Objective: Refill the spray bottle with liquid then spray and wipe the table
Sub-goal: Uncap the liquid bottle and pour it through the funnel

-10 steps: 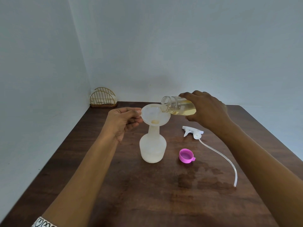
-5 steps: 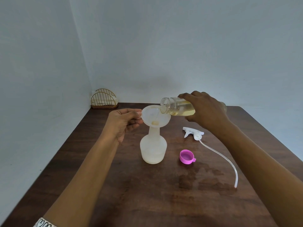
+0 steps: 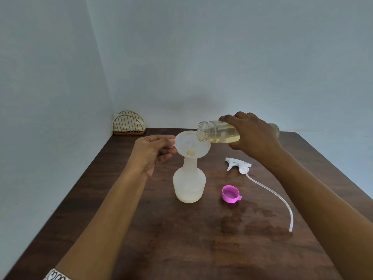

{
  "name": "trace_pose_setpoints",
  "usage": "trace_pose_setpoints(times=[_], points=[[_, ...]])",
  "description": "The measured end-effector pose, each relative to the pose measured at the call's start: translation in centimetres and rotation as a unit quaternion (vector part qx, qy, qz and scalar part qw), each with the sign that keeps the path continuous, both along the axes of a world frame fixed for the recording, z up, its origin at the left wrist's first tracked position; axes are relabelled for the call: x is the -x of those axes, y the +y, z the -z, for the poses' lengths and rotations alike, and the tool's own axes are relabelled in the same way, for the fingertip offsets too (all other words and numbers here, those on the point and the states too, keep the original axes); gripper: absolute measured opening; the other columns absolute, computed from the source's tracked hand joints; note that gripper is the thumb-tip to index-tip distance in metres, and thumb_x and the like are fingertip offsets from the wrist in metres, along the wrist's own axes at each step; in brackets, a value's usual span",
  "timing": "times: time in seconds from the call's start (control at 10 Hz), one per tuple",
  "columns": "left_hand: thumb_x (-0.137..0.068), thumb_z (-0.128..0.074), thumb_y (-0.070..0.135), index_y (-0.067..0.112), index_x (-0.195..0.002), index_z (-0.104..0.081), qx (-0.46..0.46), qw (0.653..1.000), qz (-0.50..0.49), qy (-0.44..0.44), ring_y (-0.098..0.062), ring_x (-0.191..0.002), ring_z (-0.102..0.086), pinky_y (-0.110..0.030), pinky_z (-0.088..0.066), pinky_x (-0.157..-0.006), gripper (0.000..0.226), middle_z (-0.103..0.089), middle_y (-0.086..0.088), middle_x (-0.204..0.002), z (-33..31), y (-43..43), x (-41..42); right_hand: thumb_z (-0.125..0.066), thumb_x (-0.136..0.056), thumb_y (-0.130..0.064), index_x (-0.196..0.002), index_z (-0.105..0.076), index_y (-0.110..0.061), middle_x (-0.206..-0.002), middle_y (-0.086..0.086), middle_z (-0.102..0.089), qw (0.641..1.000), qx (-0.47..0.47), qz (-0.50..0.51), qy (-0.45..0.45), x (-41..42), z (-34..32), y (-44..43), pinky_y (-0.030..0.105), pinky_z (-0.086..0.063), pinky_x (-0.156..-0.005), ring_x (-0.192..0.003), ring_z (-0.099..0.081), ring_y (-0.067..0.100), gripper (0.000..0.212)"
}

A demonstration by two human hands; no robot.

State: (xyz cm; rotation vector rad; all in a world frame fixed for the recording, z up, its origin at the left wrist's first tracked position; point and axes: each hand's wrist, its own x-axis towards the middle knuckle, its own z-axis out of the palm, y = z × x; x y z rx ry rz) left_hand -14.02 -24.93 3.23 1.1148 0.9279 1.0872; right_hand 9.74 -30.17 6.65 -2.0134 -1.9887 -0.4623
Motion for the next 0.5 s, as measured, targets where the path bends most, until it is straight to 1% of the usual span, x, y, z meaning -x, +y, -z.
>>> trace_pose_setpoints(times=[0.5], points=[[-0.083,-0.066,0.003,0.008,-0.084,-0.071,0.004,1.000,-0.002,0.001,-0.007,-0.051,-0.067,-0.015,-0.053,-0.048,0.006,-0.070,-0.002,-0.059,-0.07,0.02,-0.06,-0.073,-0.076,-0.021,-0.132,-0.046,-0.033,-0.121,-0.002,-0.057,1.000,-0.006,0.005,-0.020,0.16,-0.36,0.01,0.027,-0.035,-0.068,-0.110,-0.051,0.021,0.063]])
